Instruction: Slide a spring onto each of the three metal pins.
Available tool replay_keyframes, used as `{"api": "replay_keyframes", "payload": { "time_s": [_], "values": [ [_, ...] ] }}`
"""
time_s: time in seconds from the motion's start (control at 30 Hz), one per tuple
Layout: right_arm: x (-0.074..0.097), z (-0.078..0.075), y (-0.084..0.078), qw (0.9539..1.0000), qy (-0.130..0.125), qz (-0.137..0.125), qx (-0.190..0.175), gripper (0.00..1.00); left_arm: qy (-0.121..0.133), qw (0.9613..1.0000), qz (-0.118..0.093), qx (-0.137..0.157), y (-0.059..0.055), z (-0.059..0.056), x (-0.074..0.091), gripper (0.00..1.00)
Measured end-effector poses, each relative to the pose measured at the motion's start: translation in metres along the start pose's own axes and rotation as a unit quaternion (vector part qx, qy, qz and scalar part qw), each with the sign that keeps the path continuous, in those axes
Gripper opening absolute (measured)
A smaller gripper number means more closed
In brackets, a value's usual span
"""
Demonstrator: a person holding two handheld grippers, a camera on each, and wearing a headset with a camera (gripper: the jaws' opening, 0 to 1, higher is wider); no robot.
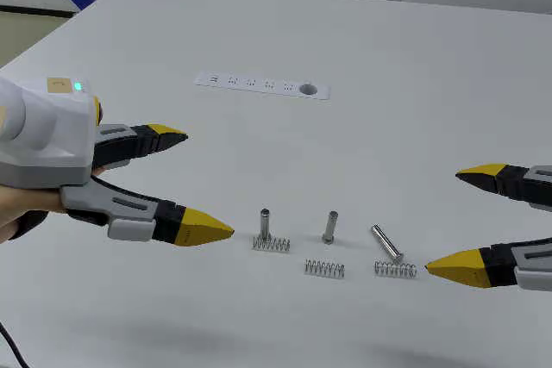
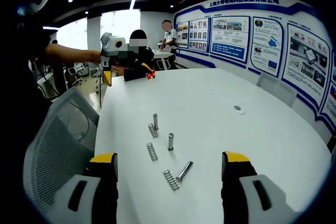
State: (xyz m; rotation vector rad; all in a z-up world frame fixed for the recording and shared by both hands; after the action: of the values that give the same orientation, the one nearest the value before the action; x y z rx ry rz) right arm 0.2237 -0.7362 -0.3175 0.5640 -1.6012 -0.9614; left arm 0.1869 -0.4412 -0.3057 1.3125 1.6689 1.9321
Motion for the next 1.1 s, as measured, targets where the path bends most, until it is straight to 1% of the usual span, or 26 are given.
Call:
{"api": "replay_keyframes", "payload": {
  "time_s": [0.07, 0.3, 0.4, 0.57, 0.93, 1.1],
  "values": [
    [0.0006, -0.0006, -0.0010, 1.0000, -0.001, 0.001, -0.001, 0.83, 0.003, 1.0000, 0.002, -0.001, -0.0007, 0.0009, -0.0002, 1.00],
    [0.0018, -0.0011, -0.0031, 1.0000, -0.002, 0.000, -0.006, 0.83, -0.001, 1.0000, 0.000, 0.001, 0.0007, -0.0001, -0.0019, 1.00],
    [0.0016, -0.0010, -0.0038, 1.0000, -0.002, 0.000, -0.008, 0.83, -0.002, 1.0000, 0.003, 0.000, 0.0006, -0.0010, -0.0035, 1.00],
    [0.0008, -0.0002, -0.0066, 1.0000, 0.002, 0.008, -0.002, 0.83, -0.005, 1.0000, 0.003, 0.001, 0.0013, -0.0032, -0.0046, 1.00],
    [-0.0010, 0.0005, -0.0068, 1.0000, 0.005, 0.007, -0.005, 0.83, -0.003, 1.0000, 0.006, 0.002, -0.0002, -0.0039, -0.0027, 1.00],
    [-0.0019, -0.0003, -0.0063, 0.9999, 0.000, 0.004, -0.012, 0.83, -0.002, 1.0000, 0.006, 0.004, -0.0008, -0.0037, -0.0027, 1.00]
  ]
}}
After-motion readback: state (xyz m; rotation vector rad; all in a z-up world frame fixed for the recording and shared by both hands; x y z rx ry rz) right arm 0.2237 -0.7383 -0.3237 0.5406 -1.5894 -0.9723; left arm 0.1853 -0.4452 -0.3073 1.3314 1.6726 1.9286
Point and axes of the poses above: the centre of the closed fingertips' face, and the gripper's own axes: x roughly backward along the fingers, z roughly to its left, y roughly out of its top, the point moved 5 cm from there along x, roughly backward along the fingers, and after that the axes turned 4 degrees about z, right-handed, at the moved point
